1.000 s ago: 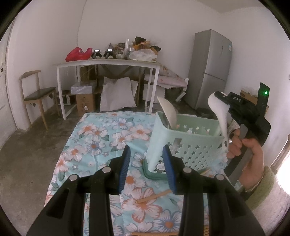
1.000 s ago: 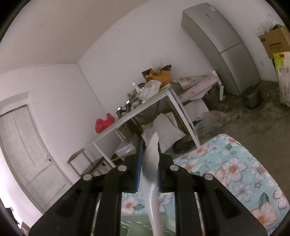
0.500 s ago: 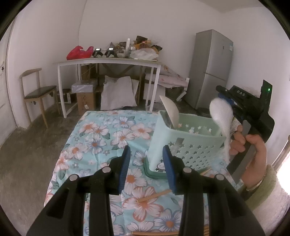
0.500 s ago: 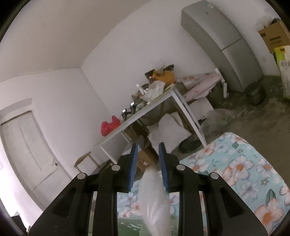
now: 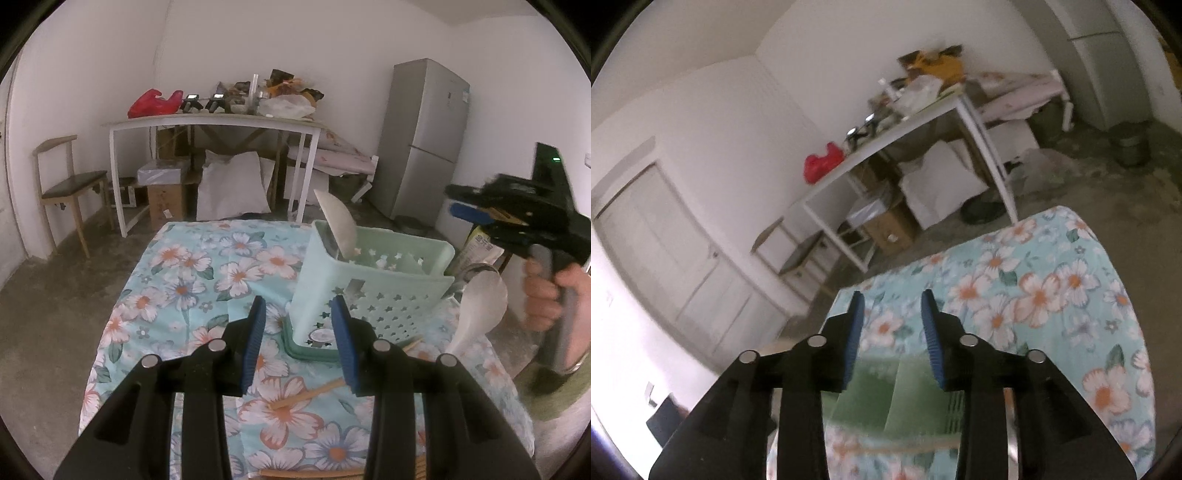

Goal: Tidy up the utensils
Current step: 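Withdraw the open right gripper from the green holder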

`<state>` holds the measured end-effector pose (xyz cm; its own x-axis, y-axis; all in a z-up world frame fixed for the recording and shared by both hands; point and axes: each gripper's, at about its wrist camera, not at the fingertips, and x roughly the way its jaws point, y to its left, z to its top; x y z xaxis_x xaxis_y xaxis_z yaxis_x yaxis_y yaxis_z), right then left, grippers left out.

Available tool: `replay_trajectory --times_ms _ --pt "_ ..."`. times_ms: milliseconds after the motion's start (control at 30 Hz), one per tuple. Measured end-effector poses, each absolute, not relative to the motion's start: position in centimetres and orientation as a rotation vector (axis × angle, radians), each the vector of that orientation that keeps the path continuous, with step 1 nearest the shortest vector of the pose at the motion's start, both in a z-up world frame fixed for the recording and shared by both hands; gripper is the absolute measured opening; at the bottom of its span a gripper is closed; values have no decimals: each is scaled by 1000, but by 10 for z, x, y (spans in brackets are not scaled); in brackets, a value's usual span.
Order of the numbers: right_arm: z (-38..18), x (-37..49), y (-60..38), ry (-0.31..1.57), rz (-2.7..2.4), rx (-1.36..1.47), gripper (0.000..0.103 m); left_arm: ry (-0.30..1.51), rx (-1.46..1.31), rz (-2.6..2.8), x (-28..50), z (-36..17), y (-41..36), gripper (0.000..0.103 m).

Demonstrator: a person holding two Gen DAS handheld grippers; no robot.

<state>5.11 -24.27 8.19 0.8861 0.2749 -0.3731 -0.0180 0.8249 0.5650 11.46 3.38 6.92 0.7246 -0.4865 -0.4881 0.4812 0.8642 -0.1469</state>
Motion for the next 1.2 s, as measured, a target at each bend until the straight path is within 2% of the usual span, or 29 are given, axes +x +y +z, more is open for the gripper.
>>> replay_trajectory --times_ms 200,267,433,567,867,900,967,1067,1200 --pt "84 -14 -252 501 224 564 43 583 -6 -562 109 60 39 36" --pt "81 -33 -262 511 174 575 46 616 -5 -576 106 53 42 39" --pt "56 -66 -304 509 117 754 45 684 -36 -606 94 35 47 44" --pt "28 -57 -310 571 178 860 47 725 -68 -622 87 26 48 44" --pt "18 -18 -290 661 255 730 50 723 -56 -629 82 30 44 44" --pt "18 -15 -290 667 255 716 48 720 -51 -633 81 31 44 44" --pt "18 -15 -286 683 255 688 28 714 -43 -637 80 31 42 44" --pt "21 -18 -276 718 266 640 11 717 -41 -642 81 31 41 44" --pt "29 -27 -262 717 290 599 3 722 -39 -643 82 30 39 44"
